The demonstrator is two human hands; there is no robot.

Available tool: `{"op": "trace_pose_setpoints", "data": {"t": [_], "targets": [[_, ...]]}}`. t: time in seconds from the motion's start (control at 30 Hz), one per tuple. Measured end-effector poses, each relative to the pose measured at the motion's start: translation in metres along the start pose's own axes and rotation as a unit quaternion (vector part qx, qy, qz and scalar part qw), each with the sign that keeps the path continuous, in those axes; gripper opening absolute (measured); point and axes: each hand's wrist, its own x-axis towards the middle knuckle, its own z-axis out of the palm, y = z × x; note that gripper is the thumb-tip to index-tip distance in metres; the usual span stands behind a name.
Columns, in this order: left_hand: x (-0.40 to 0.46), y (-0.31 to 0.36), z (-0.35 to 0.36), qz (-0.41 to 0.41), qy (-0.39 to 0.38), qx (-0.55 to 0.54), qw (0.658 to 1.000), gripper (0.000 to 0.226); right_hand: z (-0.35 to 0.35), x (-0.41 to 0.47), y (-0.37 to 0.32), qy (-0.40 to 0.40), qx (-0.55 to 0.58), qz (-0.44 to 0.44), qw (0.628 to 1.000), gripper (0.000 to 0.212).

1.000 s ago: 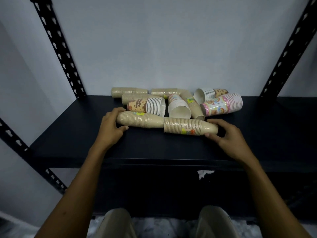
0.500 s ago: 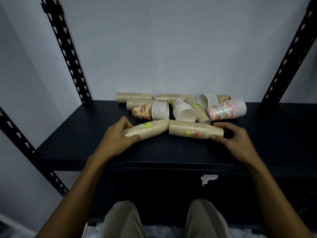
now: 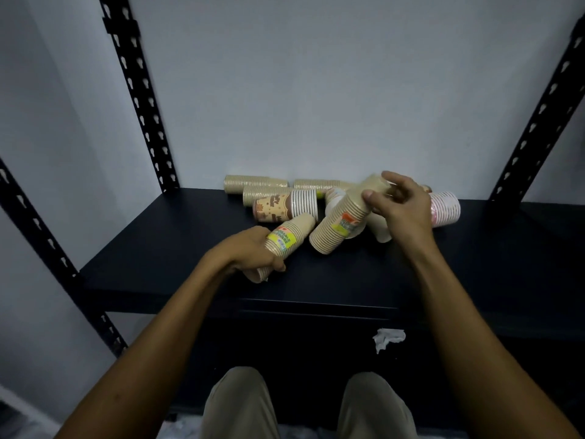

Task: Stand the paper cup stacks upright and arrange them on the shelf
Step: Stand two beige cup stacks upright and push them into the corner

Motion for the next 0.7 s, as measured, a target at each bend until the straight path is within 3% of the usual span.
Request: {"op": "trace_pose_setpoints", "data": {"t": [0.1, 0.23, 0.33, 0.6, 0.7], "targets": [[-0.001, -0.009, 0.0, 0.032, 0.031, -0.106, 0.993, 0.043, 0.019, 0.008, -0.006, -0.019, -0.015, -0.02, 1.0, 0.045], [0.005, -0.02, 0.005, 0.106, 0.072, -0.22, 0.967, 0.077, 0.044, 0.009, -0.008, -0.074, -0.041, -0.038, 0.996, 0.046], [0.012, -0.022, 0.012, 0.15, 0.118, -0.265, 0.945, 0.083, 0.058, 0.002, -0.01, -0.113, -0.068, -0.07, 0.989, 0.047], [0.02, -0.019, 0.04, 0.136, 0.264, -0.225, 0.928, 0.09, 0.057, -0.018, 0.014, -0.151, -0.077, -0.08, 0.982, 0.059], [0.024, -0.018, 0.042, 0.134, 0.275, -0.212, 0.928, 0.095, 0.056, -0.032, 0.034, -0.157, -0.086, -0.062, 0.982, 0.06]]}}
